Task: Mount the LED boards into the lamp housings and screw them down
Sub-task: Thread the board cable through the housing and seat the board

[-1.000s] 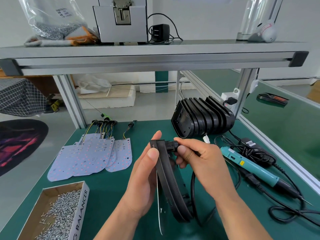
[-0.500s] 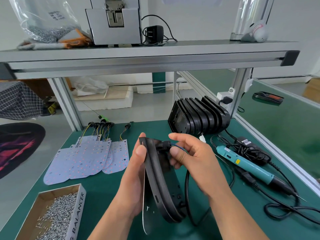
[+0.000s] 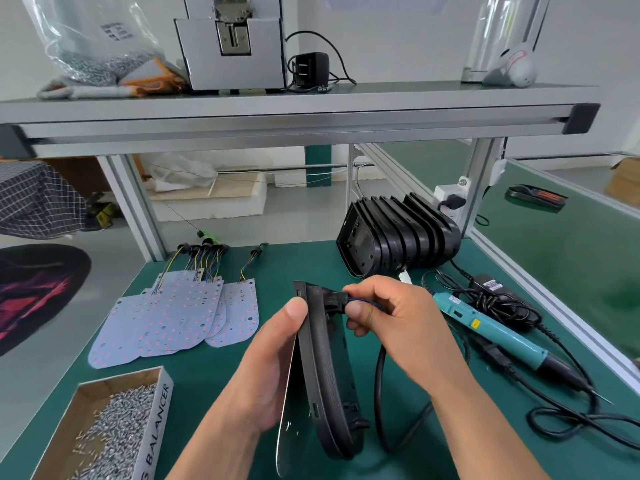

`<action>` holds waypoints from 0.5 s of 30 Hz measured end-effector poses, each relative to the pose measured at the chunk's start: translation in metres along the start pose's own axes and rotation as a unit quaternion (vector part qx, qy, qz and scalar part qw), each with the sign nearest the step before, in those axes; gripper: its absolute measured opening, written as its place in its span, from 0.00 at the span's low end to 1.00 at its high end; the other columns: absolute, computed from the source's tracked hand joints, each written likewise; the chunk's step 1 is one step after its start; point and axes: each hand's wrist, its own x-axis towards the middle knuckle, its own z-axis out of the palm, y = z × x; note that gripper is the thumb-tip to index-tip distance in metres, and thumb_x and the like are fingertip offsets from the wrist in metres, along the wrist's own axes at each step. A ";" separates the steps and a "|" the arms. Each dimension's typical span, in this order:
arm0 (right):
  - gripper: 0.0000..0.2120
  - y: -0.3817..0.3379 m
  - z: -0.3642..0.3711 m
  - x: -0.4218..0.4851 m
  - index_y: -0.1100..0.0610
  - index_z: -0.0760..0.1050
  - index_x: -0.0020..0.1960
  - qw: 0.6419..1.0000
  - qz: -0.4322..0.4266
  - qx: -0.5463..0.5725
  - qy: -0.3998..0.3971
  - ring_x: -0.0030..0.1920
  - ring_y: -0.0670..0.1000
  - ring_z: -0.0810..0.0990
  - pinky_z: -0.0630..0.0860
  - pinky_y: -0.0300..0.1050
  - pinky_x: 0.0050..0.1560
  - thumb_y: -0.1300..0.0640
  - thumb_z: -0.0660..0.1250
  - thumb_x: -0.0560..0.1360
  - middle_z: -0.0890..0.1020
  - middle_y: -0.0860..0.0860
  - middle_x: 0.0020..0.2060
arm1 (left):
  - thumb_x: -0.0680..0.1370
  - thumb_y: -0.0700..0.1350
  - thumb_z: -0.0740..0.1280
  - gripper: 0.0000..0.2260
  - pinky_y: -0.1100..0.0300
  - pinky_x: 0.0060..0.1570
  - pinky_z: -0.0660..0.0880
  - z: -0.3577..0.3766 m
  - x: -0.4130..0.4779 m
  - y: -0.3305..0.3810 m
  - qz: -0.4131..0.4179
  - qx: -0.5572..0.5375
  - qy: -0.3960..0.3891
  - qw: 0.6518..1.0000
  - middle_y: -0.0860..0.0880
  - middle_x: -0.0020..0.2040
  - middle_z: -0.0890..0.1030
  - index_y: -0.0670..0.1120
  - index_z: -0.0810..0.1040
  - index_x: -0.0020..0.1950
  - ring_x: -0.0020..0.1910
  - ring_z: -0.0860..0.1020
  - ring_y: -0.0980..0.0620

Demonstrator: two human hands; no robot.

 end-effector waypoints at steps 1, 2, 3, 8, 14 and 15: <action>0.11 -0.001 0.000 0.000 0.47 0.86 0.52 1.000 0.000 -0.005 0.001 0.37 0.49 0.87 0.80 0.36 0.43 0.63 0.75 0.79 0.88 0.48 0.38 | 0.77 0.67 0.71 0.33 0.51 0.59 0.81 0.000 0.000 -0.001 0.004 0.009 0.005 1.000 0.40 0.64 0.84 0.41 0.83 0.69 0.62 0.82 0.44; 0.11 -0.001 0.001 0.000 0.48 0.86 0.53 1.000 -0.002 -0.002 0.005 0.36 0.48 0.86 0.80 0.36 0.43 0.64 0.74 0.79 0.87 0.48 0.38 | 0.76 0.68 0.72 0.33 0.52 0.59 0.81 -0.001 0.000 -0.001 0.008 0.015 0.013 1.000 0.40 0.64 0.84 0.41 0.83 0.68 0.62 0.83 0.44; 0.11 -0.002 0.003 -0.001 0.48 0.86 0.54 1.000 -0.005 0.008 0.013 0.36 0.48 0.86 0.80 0.35 0.42 0.63 0.74 0.80 0.87 0.48 0.38 | 0.75 0.68 0.73 0.34 0.51 0.59 0.81 -0.001 0.001 -0.001 0.008 0.015 0.018 1.000 0.39 0.65 0.84 0.42 0.83 0.68 0.62 0.83 0.44; 0.11 -0.002 0.017 -0.004 0.47 0.85 0.60 1.000 0.014 -0.002 0.017 0.41 0.45 0.87 0.78 0.34 0.47 0.59 0.73 0.82 0.88 0.45 0.42 | 0.66 0.72 0.79 0.43 0.31 0.75 0.66 0.001 0.004 -0.002 -0.004 -0.015 0.057 0.998 0.32 0.67 0.82 0.41 0.83 0.68 0.67 0.80 0.36; 0.18 -0.014 0.023 -0.016 0.50 0.79 0.68 0.959 -0.160 -0.210 0.103 0.63 0.46 0.78 0.74 0.40 0.59 0.42 0.67 0.82 0.78 0.41 0.60 | 0.61 0.76 0.77 0.43 0.36 0.67 0.77 0.002 0.011 0.001 0.018 0.004 0.182 0.983 0.39 0.62 0.85 0.45 0.85 0.63 0.61 0.83 0.34; 0.21 -0.017 0.025 -0.020 0.48 0.78 0.68 0.960 -0.173 -0.210 0.063 0.58 0.46 0.80 0.75 0.40 0.55 0.38 0.66 0.81 0.79 0.40 0.58 | 0.63 0.75 0.76 0.41 0.41 0.60 0.80 0.000 0.011 0.002 0.025 0.024 0.196 0.980 0.41 0.57 0.86 0.45 0.85 0.61 0.55 0.84 0.37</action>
